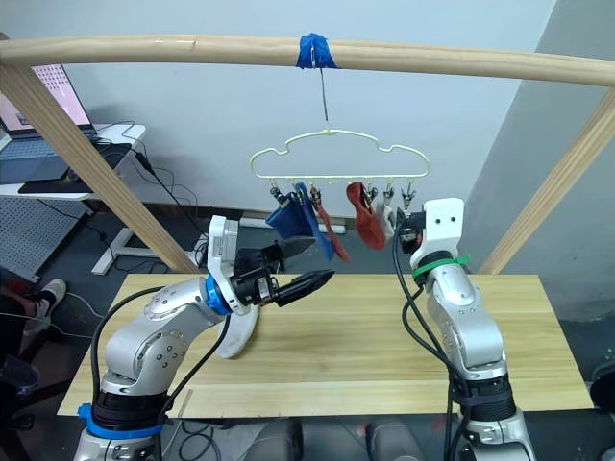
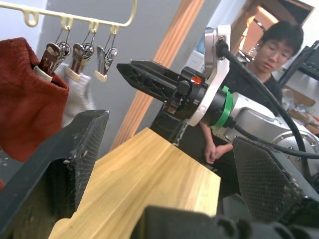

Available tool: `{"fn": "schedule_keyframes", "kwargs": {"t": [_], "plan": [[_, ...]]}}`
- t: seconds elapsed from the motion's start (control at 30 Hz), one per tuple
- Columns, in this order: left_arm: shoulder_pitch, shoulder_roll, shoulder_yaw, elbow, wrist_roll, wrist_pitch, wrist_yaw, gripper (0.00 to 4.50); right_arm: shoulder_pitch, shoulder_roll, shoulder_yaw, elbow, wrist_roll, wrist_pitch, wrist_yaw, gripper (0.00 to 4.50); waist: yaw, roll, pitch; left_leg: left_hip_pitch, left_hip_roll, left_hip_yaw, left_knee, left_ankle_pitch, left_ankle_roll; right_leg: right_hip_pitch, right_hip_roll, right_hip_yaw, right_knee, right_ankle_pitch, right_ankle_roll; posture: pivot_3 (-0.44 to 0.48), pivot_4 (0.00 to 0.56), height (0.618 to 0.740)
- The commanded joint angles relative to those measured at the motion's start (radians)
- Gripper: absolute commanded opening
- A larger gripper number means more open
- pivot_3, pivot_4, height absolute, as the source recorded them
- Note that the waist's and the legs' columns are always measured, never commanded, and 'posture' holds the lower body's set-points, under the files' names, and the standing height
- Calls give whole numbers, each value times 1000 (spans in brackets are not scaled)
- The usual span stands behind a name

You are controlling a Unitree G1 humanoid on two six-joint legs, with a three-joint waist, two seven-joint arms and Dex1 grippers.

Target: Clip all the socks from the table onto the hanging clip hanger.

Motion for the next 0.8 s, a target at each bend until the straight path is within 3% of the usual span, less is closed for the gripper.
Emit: {"fn": "schedule_keyframes", "kwargs": {"t": [0.03,0.13,0.17,0.47,0.57,0.67,0.8], "plan": [[-3,3,4,-40,-1,-19,10,4500,-29,13,-20,-5,-31,-42,-4,1265,5,0,0,0,0,0,0,0,0,0,0,0,0,0,-1,13,157,740],[9,4,-2,-49,3,-22,15,4500,-48,23,-22,30,-58,-47,-9,137,11,0,0,0,0,0,0,0,0,0,0,0,0,1,-2,15,158,740],[11,5,-2,-50,5,-24,16,4500,-51,31,-27,35,-57,-45,-12,24,13,0,0,0,0,0,0,0,0,0,0,0,0,1,-2,17,160,740],[12,9,2,-29,15,-44,8,4500,-56,61,-42,44,-73,-48,-2,24,16,0,0,0,0,0,0,0,0,0,0,0,0,1,-2,17,160,740],[13,10,-1,-26,19,-50,6,4500,-45,62,-48,38,-86,-38,-11,623,16,0,0,0,0,0,0,0,0,0,0,0,0,1,-2,17,160,740],[15,9,-3,-24,23,-55,4,4500,-41,71,-53,36,-87,-30,-13,1565,16,0,0,0,0,0,0,0,0,0,0,0,0,1,-2,18,161,740],[15,7,-8,-18,30,-65,2,4500,-42,82,-60,39,-91,-28,-9,1565,16,0,0,0,0,0,0,0,0,0,0,0,0,1,-2,18,161,740]]}}
